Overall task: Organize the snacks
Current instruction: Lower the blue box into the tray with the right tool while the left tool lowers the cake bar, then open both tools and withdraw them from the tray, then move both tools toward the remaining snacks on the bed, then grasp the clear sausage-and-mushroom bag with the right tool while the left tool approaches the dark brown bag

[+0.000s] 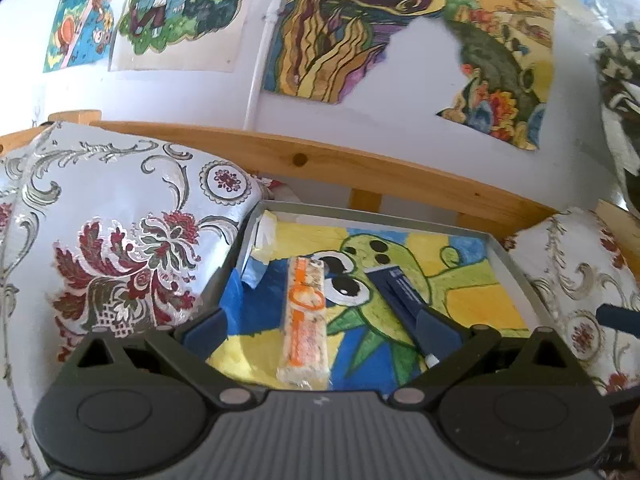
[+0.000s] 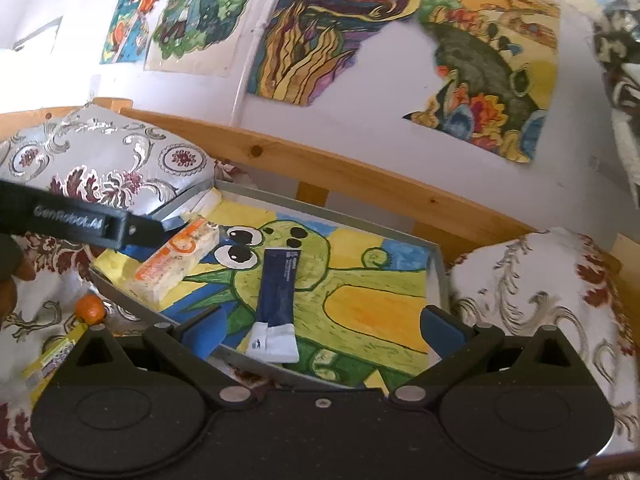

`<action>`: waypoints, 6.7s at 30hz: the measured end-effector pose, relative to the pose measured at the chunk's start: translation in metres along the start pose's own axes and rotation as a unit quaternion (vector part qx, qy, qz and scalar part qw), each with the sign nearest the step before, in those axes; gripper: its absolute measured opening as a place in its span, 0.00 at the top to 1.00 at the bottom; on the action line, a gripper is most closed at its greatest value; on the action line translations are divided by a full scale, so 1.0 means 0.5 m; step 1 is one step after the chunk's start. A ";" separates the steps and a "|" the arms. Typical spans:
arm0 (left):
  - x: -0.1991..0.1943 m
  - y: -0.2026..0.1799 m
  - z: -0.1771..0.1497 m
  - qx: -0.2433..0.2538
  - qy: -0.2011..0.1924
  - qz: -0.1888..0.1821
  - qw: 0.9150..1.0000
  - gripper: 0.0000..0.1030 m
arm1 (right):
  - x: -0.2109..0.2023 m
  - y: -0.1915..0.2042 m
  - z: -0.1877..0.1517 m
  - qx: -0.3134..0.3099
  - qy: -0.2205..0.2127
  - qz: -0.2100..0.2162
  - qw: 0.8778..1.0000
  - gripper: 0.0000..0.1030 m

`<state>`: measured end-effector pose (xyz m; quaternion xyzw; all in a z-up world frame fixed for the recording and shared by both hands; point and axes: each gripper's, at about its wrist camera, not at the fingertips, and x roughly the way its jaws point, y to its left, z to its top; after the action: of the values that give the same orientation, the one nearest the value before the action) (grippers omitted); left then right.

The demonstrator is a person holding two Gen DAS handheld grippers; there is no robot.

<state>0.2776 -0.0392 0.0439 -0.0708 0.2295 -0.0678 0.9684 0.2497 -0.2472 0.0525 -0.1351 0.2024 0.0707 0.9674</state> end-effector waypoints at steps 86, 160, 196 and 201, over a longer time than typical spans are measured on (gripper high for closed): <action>-0.288 -0.010 -0.273 0.149 0.104 0.048 0.982 0.00 | -0.303 0.108 -0.257 0.074 0.114 0.036 0.990 0.01; 0.001 -0.138 -0.247 0.331 0.225 -0.159 0.903 0.50 | -0.155 0.092 -0.292 0.204 0.138 0.002 0.969 0.38; -0.084 -0.088 -0.253 0.261 0.246 -0.117 0.926 0.52 | -0.144 0.095 -0.291 0.192 0.140 0.019 0.971 0.47; -0.098 -0.082 -0.251 0.241 0.249 -0.116 0.931 0.52 | -0.146 0.097 -0.288 0.198 0.142 0.029 0.970 0.56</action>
<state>0.1730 -0.0847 -0.0387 0.1574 0.4298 -0.2482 0.8537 0.1205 -0.2488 -0.0560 0.0561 0.3511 0.0375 0.9339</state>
